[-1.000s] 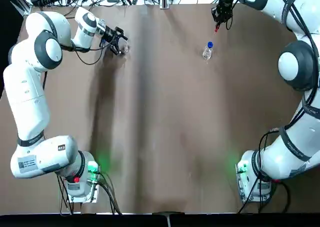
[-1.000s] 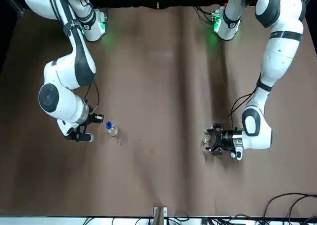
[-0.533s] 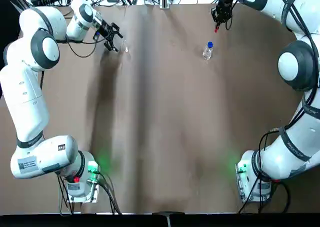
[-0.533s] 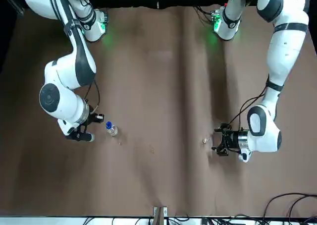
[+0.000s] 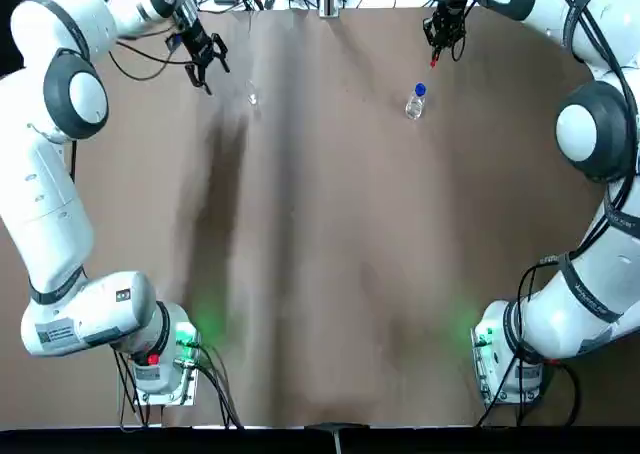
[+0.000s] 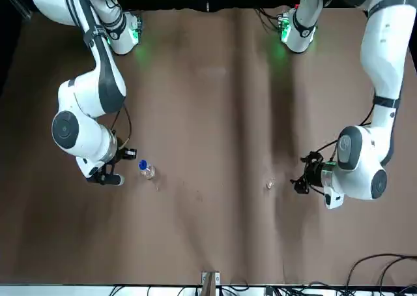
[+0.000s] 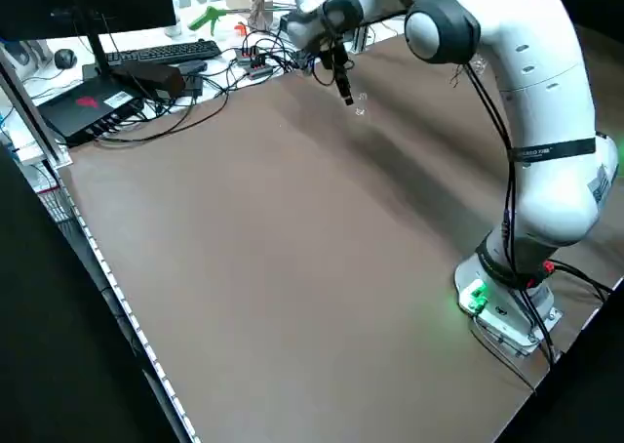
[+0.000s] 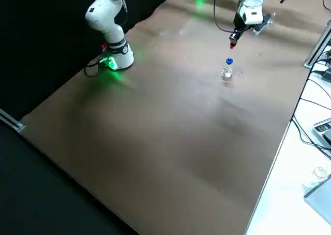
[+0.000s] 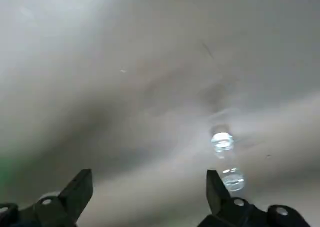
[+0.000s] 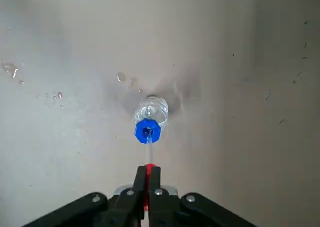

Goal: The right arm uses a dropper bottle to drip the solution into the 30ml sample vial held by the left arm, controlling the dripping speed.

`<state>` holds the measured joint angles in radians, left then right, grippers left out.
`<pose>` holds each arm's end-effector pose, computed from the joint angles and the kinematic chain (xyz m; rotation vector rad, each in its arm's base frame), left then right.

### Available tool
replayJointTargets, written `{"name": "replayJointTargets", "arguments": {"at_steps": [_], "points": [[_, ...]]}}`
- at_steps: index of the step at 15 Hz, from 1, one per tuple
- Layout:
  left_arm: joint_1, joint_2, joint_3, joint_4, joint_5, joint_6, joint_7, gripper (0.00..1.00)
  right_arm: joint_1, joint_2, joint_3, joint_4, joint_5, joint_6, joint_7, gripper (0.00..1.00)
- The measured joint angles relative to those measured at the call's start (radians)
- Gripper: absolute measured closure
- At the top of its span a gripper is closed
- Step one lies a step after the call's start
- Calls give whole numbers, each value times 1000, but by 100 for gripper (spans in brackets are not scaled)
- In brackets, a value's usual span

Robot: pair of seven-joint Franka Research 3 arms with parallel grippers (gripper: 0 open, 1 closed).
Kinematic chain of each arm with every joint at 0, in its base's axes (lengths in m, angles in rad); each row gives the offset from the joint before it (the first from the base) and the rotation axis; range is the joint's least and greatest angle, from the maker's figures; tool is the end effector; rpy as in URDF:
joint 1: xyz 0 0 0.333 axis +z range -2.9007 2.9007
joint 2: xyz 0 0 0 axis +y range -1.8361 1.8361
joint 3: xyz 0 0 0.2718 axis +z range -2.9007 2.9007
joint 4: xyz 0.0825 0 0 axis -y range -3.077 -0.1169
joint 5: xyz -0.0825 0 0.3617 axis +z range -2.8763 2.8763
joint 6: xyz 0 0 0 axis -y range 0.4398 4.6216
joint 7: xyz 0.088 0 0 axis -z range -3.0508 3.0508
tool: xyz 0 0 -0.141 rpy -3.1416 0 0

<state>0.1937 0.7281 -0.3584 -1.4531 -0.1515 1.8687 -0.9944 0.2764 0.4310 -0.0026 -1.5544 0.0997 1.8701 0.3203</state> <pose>0.6262 -0.0964 0.2090 2.5801 1.3226 -0.6443 0.5980 0.1793 0.3256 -3.0772 0.1251 0.2116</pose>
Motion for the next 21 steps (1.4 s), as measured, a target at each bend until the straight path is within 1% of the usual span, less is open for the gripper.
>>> {"name": "replayJointTargets", "arguments": {"at_steps": [1,2,3,6,8,10,14,17,21], "points": [[-1,-22,-6,0,51,-33,1,0,0,0,0,0,0,-1,0,96],[0,-72,-29,3,153,-97,43,0,-1,-1,-1,0,0,-1,0,96],[2,-99,-43,3,189,-130,78,0,-2,-1,-2,0,0,-1,0,96],[2,-186,-64,5,247,-260,176,0,-2,-1,-1,0,0,-2,0,96],[2,-250,-65,6,283,-328,287,0,0,-1,0,0,0,-2,0,96],[3,-312,-66,5,294,-392,394,0,1,-1,1,0,0,-2,0,96],[3,-425,-77,5,295,-476,488,0,2,-1,1,0,0,-2,0,96],[3,-507,-83,5,295,-497,637,0,3,2,1,-1,0,2,0,96],[4,-600,-83,4,296,-520,793,0,3,13,1,-2,0,44,0,96]]}}
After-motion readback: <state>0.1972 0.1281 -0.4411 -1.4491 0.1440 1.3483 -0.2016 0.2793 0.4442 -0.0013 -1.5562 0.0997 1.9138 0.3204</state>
